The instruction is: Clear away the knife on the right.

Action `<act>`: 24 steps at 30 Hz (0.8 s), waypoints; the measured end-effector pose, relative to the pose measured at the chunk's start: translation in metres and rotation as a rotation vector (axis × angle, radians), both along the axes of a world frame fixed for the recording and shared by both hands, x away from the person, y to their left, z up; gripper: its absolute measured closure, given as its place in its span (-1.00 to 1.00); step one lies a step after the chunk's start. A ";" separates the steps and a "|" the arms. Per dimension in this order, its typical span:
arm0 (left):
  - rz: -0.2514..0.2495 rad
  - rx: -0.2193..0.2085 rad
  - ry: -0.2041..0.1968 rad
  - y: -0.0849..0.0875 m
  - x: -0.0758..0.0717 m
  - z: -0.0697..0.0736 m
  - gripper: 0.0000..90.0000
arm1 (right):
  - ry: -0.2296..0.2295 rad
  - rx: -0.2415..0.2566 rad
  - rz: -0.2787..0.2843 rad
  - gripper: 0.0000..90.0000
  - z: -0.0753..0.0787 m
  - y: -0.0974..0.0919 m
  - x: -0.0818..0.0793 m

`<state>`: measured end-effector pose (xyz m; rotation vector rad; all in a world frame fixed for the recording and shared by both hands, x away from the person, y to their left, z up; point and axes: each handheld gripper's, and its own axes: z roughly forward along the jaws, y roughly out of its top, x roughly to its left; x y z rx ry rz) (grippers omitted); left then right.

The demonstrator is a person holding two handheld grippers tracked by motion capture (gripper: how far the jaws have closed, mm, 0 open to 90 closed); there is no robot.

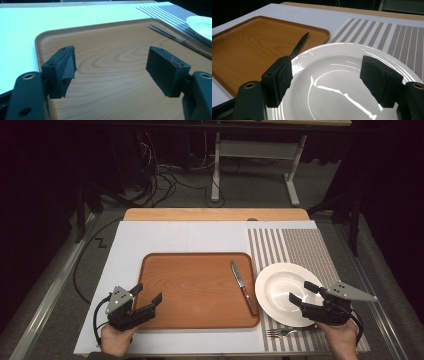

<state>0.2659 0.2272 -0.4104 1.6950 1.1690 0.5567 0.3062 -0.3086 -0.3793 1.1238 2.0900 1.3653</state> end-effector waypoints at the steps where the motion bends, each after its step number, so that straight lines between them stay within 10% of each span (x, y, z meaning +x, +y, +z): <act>1: 0.000 0.000 0.000 0.000 0.000 0.000 -0.44 | -0.004 0.004 -0.004 -0.43 -0.001 -0.001 -0.001; 24: -0.002 0.001 0.001 0.000 0.000 0.000 -0.44 | -0.096 0.061 -0.060 -0.43 -0.023 -0.019 -0.031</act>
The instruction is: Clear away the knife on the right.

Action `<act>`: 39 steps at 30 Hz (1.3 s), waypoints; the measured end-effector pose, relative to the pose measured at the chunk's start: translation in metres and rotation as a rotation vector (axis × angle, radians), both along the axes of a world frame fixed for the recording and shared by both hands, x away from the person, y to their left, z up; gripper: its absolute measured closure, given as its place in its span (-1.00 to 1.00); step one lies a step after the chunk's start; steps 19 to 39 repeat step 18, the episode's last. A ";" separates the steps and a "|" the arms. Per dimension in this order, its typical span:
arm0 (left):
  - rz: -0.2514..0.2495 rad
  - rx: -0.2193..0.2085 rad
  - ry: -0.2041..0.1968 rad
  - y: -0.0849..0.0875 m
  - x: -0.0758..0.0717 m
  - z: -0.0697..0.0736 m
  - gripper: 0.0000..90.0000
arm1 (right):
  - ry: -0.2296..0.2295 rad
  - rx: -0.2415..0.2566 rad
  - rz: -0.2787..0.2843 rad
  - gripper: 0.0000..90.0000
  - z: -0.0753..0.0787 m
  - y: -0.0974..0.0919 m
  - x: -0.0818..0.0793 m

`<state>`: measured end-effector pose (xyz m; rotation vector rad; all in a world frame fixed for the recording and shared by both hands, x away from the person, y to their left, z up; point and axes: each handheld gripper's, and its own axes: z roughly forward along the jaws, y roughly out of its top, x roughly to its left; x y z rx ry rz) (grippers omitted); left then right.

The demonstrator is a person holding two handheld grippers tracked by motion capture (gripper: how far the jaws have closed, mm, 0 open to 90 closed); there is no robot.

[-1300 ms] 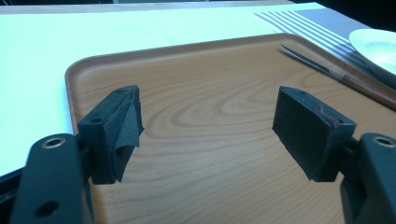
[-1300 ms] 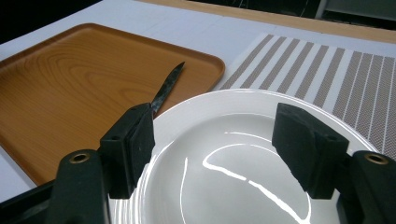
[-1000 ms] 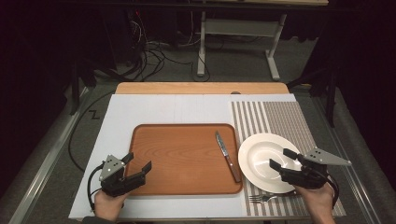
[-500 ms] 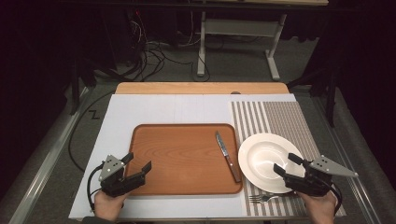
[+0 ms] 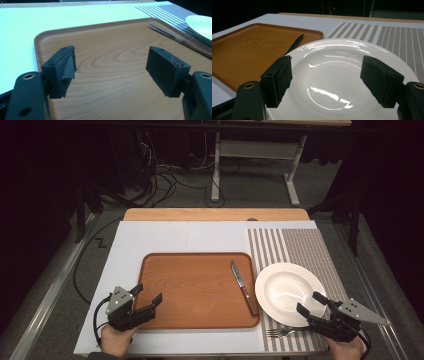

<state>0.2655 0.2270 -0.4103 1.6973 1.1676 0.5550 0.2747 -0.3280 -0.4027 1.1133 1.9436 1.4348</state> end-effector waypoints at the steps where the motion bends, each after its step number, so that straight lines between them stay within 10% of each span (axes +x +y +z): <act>1: 0.000 0.000 0.000 0.000 0.000 0.000 -0.44 | -0.007 0.007 -0.002 -0.43 0.000 0.000 0.000; 39: -0.003 -0.008 0.008 0.000 0.001 -0.001 -0.44 | 0.013 0.021 -0.006 -0.46 -0.003 -0.001 0.002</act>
